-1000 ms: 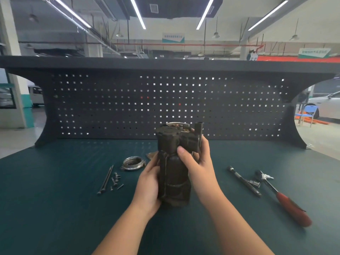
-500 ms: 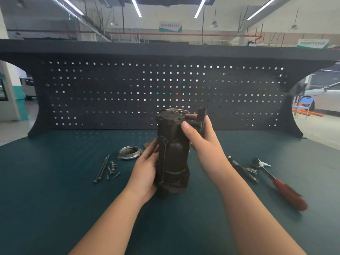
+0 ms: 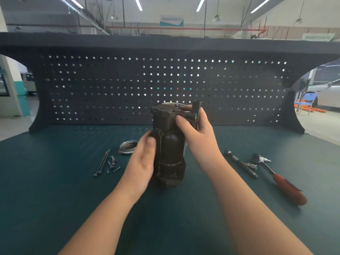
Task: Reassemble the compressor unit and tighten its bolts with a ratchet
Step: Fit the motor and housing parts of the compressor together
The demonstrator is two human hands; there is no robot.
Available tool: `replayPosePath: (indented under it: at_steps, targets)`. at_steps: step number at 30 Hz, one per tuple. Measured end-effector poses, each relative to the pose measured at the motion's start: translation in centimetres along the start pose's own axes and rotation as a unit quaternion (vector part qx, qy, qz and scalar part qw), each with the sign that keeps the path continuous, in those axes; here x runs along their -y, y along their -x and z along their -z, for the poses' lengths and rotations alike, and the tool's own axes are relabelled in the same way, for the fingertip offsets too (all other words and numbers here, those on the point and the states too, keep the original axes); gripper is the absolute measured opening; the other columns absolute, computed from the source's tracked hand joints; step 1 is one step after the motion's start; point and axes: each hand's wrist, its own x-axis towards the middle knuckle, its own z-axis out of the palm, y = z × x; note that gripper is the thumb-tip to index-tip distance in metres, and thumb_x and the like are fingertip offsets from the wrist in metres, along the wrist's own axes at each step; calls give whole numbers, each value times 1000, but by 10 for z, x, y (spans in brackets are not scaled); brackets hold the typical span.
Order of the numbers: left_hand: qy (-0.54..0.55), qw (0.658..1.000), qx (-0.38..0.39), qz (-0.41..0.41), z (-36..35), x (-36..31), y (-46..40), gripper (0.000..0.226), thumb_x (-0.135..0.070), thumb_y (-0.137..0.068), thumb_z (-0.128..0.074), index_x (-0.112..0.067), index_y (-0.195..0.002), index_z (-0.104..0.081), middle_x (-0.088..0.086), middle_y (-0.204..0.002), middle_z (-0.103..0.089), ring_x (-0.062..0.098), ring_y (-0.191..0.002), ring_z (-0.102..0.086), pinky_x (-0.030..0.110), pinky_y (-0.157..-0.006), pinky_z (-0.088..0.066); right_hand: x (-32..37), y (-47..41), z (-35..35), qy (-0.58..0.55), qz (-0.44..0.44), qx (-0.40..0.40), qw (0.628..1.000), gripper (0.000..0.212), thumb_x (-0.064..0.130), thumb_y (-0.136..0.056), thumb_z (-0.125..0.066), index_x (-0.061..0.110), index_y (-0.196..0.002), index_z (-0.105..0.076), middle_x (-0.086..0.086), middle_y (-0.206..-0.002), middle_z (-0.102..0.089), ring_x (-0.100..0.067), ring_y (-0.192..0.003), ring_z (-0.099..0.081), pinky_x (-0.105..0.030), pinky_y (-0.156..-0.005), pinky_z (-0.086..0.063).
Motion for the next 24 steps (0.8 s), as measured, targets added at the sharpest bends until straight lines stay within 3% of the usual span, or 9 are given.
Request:
replayPosePath:
  at_steps: [3, 5, 7, 9, 12, 15, 19, 22, 24]
  targets:
    - [-83, 995, 49, 10, -1, 6, 15, 116, -58, -57, -85, -33, -147, -18, -29, -135, -43, -21, -121, -41, 0, -95, -32, 3, 0, -3, 3, 2, -12, 1000, 25, 41, -74, -65, 52, -96, -61, -3, -130, -58, -16, -120, -56, -45, -105, -42]
    - [-136, 990, 20, 21, -14, 13, 23, 134, -41, -48, -94, -35, -151, -8, -20, -143, -41, -5, -128, -42, 14, -105, -34, 4, 1, -6, 20, 13, -13, 1000, 25, 44, -73, -63, 59, -93, -58, -4, -142, -47, -18, -132, -45, -44, -108, -38]
    - [-146, 989, -28, 24, -25, 19, 25, 134, -32, -50, -95, -32, -151, -7, -15, -142, -43, -2, -121, -46, 5, -94, -35, 4, 0, -8, 22, 23, -14, 999, 21, 38, -78, -64, 56, -88, -60, 1, -132, -58, -12, -123, -53, -38, -103, -43]
    - [-140, 988, -56, 28, -30, 24, 22, 129, -28, -53, -94, -31, -149, -9, -18, -128, -50, -15, -100, -51, -5, -76, -35, 4, 0, -6, 22, 23, -9, 999, 22, 30, -82, -65, 51, -85, -60, 13, -102, -69, -5, -98, -64, -27, -88, -51]
    - [-144, 987, -64, 23, -29, 32, 20, 120, -28, -58, -91, -36, -146, -10, -33, -102, -52, -32, -81, -49, -5, -66, -38, 4, 0, -2, 17, 17, -2, 1000, 15, 25, -83, -66, 39, -86, -61, 19, -90, -68, -4, -88, -65, -20, -80, -53]
    - [-146, 988, -54, 22, -22, 34, 16, 112, -30, -59, -89, -44, -140, -14, -32, -97, -56, -30, -80, -51, -2, -65, -42, 4, -1, -3, 13, 18, -8, 1000, 21, 23, -83, -66, 29, -100, -55, 9, -96, -67, -12, -93, -65, -31, -84, -55]
    - [-111, 993, -9, 33, -11, 37, 12, 121, -26, -61, -91, -43, -146, -6, -36, -115, -51, -23, -98, -51, 9, -87, -43, 7, -3, -7, 21, 24, 14, 999, 33, 15, -86, -62, 33, -109, -49, 7, -105, -66, -16, -100, -64, -42, -90, -55]
    - [-112, 993, -5, 29, -13, 41, 13, 124, -24, -59, -92, -49, -143, -4, -32, -125, -49, -20, -109, -51, 0, -82, -39, 6, -3, -6, 32, 27, 22, 999, 23, 18, -87, -61, 33, -101, -49, 9, -100, -65, -12, -93, -63, -35, -86, -56]
    - [-129, 991, -20, 27, -15, 43, 12, 121, -24, -60, -91, -51, -141, -5, -32, -113, -55, -26, -96, -52, -3, -75, -41, 3, -2, -5, 28, 25, 23, 999, 21, 19, -89, -61, 34, -96, -48, 19, -93, -63, -3, -88, -61, -24, -81, -55]
